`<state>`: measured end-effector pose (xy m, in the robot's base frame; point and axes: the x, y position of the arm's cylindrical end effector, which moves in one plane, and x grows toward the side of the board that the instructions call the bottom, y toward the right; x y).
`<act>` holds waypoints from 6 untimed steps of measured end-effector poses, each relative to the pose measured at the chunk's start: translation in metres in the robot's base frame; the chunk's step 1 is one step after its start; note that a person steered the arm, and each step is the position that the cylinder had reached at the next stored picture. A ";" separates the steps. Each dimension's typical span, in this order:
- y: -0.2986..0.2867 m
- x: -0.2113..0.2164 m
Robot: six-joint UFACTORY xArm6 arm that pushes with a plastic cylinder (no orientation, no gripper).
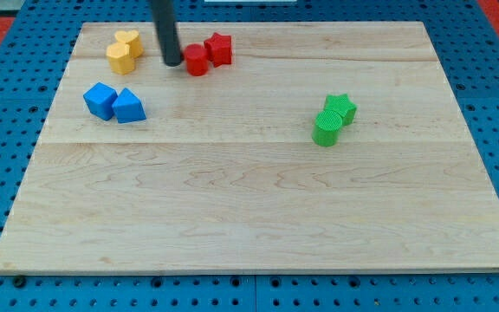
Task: Move your arm towards center
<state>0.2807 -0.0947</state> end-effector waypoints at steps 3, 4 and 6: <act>0.035 0.088; 0.042 0.098; 0.042 0.097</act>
